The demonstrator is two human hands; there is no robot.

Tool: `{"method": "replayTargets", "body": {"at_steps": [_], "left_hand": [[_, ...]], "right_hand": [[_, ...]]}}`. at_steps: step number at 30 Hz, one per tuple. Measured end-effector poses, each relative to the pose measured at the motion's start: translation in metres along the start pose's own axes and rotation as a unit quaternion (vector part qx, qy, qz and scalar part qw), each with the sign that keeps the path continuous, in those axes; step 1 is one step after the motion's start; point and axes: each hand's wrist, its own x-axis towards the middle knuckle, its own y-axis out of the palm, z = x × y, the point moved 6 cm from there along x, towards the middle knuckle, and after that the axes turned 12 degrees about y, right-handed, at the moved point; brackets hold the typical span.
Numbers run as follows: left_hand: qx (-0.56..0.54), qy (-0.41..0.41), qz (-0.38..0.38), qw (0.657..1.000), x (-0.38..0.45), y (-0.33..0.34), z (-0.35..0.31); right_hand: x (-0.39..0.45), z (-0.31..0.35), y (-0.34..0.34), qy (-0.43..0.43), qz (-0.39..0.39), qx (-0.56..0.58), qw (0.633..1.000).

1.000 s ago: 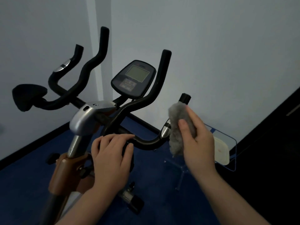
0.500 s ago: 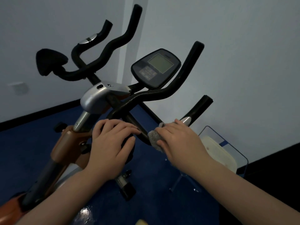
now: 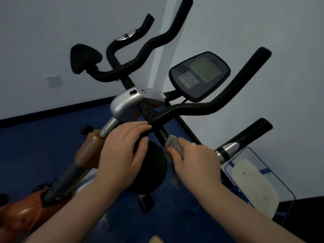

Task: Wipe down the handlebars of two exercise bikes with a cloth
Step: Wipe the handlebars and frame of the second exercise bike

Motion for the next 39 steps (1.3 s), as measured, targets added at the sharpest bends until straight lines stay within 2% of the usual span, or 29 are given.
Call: {"method": "replayTargets", "body": {"at_steps": [6, 12, 17, 19, 21, 23, 26, 28, 31, 34, 37, 39], "left_hand": [[0.005, -0.054, -0.034, 0.998, 0.005, 0.005, 0.012], [0.03, -0.067, -0.043, 0.996, 0.005, 0.005, 0.011], [0.062, -0.078, -0.033, 0.995, 0.008, 0.0, 0.004], [0.057, -0.088, -0.038, 0.994, 0.016, -0.003, 0.006], [0.039, -0.108, -0.052, 0.992, 0.026, -0.009, 0.01], [0.043, -0.121, -0.061, 0.99, 0.036, -0.014, 0.015], [0.043, -0.149, -0.037, 0.987, 0.045, -0.012, 0.025], [0.022, -0.169, -0.011, 0.985, 0.051, -0.008, 0.032], [0.01, -0.18, 0.011, 0.984, 0.059, -0.004, 0.044], [-0.013, -0.189, 0.032, 0.981, 0.061, 0.0, 0.056], [-0.032, -0.172, 0.062, 0.983, 0.056, 0.005, 0.066], [-0.033, -0.154, 0.045, 0.987, 0.052, 0.004, 0.065]], "right_hand": [[0.033, 0.013, 0.008, 0.043, 0.035, 0.05, 0.997], [0.047, 0.017, 0.014, 0.075, 0.026, 0.09, 0.993], [0.05, -0.001, 0.006, 0.093, 0.109, 0.291, 0.946], [0.05, -0.007, -0.014, 0.056, 0.092, 0.366, 0.924], [0.054, -0.009, -0.049, -0.005, 0.025, 0.428, 0.903], [0.064, -0.007, -0.076, -0.046, -0.05, 0.402, 0.913], [0.084, 0.018, -0.085, -0.085, -0.099, 0.258, 0.957], [0.095, 0.044, -0.07, -0.114, -0.08, 0.158, 0.977], [0.108, 0.073, -0.033, -0.108, -0.025, 0.041, 0.993], [0.118, 0.086, -0.009, -0.067, 0.001, 0.017, 0.998], [0.121, 0.092, 0.002, -0.017, -0.005, 0.029, 0.999], [0.117, 0.09, 0.003, 0.002, -0.01, 0.035, 0.999]]}}
